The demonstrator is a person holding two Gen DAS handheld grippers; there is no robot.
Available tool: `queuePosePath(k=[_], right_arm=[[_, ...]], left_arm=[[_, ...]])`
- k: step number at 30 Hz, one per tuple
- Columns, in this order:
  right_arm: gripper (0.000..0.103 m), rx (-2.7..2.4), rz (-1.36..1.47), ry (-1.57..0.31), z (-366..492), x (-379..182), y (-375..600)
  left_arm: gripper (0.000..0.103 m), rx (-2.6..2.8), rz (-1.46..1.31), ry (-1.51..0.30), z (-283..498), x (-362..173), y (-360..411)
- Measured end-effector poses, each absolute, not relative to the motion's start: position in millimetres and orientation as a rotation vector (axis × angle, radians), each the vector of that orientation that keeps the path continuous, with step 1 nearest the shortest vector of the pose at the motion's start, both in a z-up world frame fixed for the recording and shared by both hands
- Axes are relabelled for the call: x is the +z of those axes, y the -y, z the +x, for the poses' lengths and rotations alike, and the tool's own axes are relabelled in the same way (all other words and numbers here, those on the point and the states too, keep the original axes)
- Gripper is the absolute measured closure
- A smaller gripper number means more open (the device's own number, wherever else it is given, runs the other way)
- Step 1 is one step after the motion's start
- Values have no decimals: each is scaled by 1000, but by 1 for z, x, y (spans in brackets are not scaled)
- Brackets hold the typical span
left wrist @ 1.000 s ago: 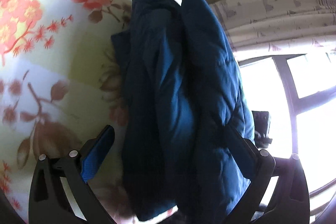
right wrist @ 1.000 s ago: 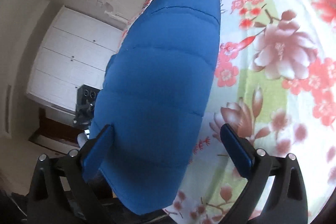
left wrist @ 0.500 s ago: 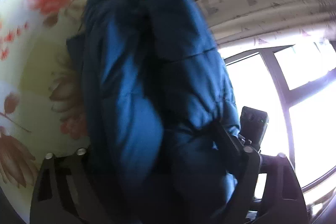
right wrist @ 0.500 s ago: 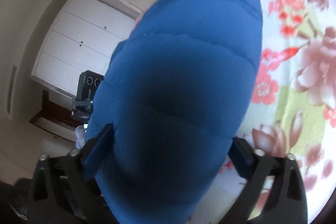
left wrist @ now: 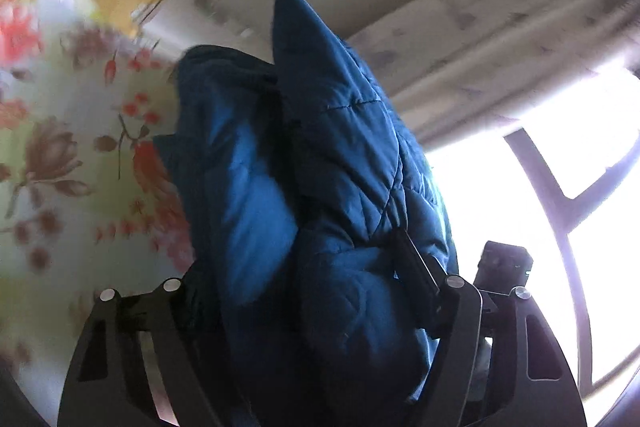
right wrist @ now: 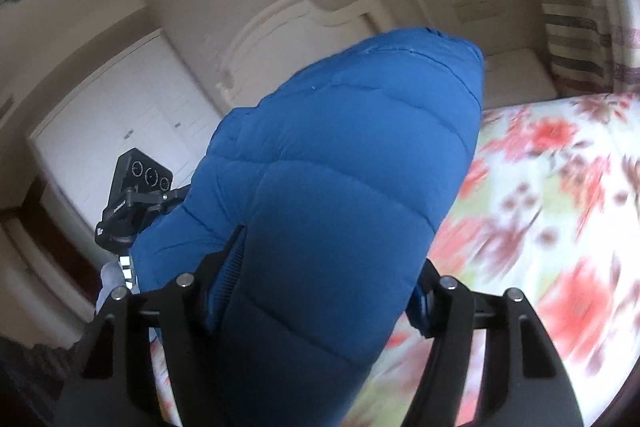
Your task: Fold large clothes
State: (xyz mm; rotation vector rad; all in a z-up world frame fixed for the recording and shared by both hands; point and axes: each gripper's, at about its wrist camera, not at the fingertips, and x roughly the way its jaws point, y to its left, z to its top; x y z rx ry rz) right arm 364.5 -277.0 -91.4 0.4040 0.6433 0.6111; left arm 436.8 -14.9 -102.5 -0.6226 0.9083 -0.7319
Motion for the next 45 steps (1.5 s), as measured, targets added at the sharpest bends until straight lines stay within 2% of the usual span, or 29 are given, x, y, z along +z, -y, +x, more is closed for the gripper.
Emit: queuePosePath(k=[1,2,3,5,10,15,16,19,23,24,27,32,36,39,40,45], right_arm=[[36,590,407,-667,378,-97,281],[35,563,414,-712,394,-108,287],[34,536,425,-780,409,-123,294],[23,541,494,-791,419,-139,295],[16,368,419,-765,392,-113,291],[14,263,77,-547,351,-61,217],[14,273,7,-528,347,-58,193],[13,263,-154,-534,349,-63,137],[11,227,-415,-553,351,-99,65],[11,222,-466,-554,344,-108,57],[11,266,-502,-570,325,-113,55],[13,452,-391,-568,259,-91,96],[11,396,-241,-427,213,-24,143],[2,285,-109,-322,192,32,174],[2,254,-67,-301,186,46,181],[2,144,19,-277,155,66,197]], left_arm=[[35,-693,-614,-955,447,-121,22],[25,-701,-642,-937,447,-132,20],[25,-707,-657,-927,448,-133,18],[25,-708,-655,-918,438,-132,10],[24,-614,-540,-845,407,-100,1],[10,-389,-458,-609,345,-52,-21],[10,-343,-440,-567,333,-45,-23],[10,-221,-317,-456,299,-18,-21],[9,-158,-178,-452,290,3,-12],[4,-146,-150,-453,286,6,-11],[4,-95,-64,-430,268,17,-9],[4,-19,-29,-344,232,40,0],[4,-48,-52,-336,216,70,18],[4,-51,-56,-330,200,86,31],[4,-50,-51,-325,196,88,33],[4,-83,-19,-333,177,90,48]])
